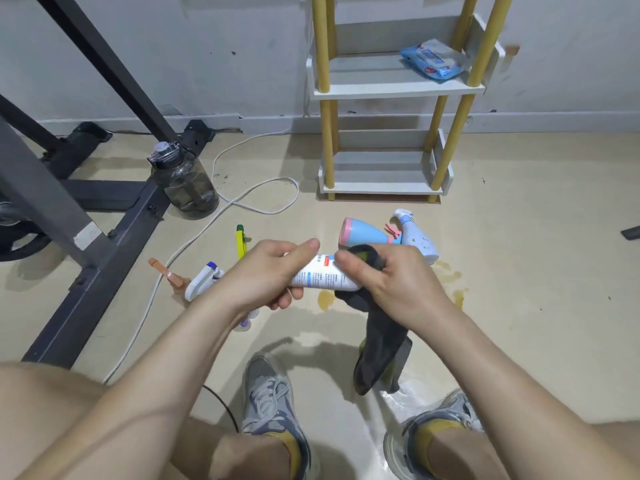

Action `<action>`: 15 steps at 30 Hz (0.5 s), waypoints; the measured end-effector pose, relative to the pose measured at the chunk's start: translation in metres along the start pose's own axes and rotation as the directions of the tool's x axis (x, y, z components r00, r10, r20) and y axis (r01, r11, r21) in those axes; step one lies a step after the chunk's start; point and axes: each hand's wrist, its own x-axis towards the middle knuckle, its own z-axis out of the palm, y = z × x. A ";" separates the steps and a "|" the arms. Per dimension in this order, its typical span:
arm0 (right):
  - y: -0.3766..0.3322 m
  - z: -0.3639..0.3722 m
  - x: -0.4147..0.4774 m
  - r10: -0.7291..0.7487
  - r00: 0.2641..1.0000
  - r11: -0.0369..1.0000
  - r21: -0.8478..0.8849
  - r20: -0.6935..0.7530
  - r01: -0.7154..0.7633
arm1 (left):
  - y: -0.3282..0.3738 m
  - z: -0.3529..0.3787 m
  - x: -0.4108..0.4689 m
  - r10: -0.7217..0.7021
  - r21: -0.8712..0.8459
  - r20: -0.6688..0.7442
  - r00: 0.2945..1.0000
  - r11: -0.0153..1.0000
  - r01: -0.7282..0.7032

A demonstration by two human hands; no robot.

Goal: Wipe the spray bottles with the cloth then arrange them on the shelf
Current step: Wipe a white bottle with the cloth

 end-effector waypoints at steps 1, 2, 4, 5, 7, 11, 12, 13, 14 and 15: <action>0.003 0.005 0.002 0.049 0.994 0.994 0.099 -0.094 -0.040 | 0.000 0.006 -0.001 0.029 -0.083 -0.049 0.998 0.996 -0.033; 0.002 0.011 0.004 0.153 0.968 0.960 0.261 -0.201 -0.097 | 0.000 0.011 -0.003 0.058 -0.166 -0.118 0.991 0.983 -0.078; -0.001 0.014 0.013 0.487 0.817 0.717 0.676 -0.310 -0.171 | 0.000 0.024 -0.006 0.128 -0.252 -0.259 0.957 0.948 -0.195; -0.003 0.014 0.017 0.626 0.734 0.538 0.828 -0.265 -0.160 | -0.002 0.032 -0.007 0.153 -0.277 -0.309 0.939 0.930 -0.243; -0.011 0.013 0.022 0.708 0.702 0.216 0.970 -0.080 -0.108 | -0.011 0.047 -0.005 0.140 -0.318 -0.361 0.922 0.911 -0.262; -0.023 0.031 0.024 0.609 0.793 0.189 0.972 -0.002 -0.143 | -0.024 0.064 -0.004 0.221 -0.246 -0.323 0.920 0.919 -0.308; -0.023 0.037 0.021 0.566 0.823 0.335 0.928 -0.058 -0.165 | -0.024 0.064 -0.003 0.266 -0.153 -0.314 0.912 0.933 -0.325; -0.023 0.043 0.018 0.483 0.868 0.484 0.861 -0.112 -0.158 | -0.024 0.061 -0.002 0.302 -0.041 -0.316 0.899 0.943 -0.331; -0.022 0.050 0.015 0.393 0.907 0.617 0.774 -0.148 -0.141 | -0.023 0.057 -0.001 0.326 0.083 -0.336 0.883 0.945 -0.317; -0.020 0.057 0.011 0.314 0.938 0.682 0.722 -0.147 -0.115 | -0.023 0.054 0.000 0.345 0.190 -0.366 0.864 0.937 -0.294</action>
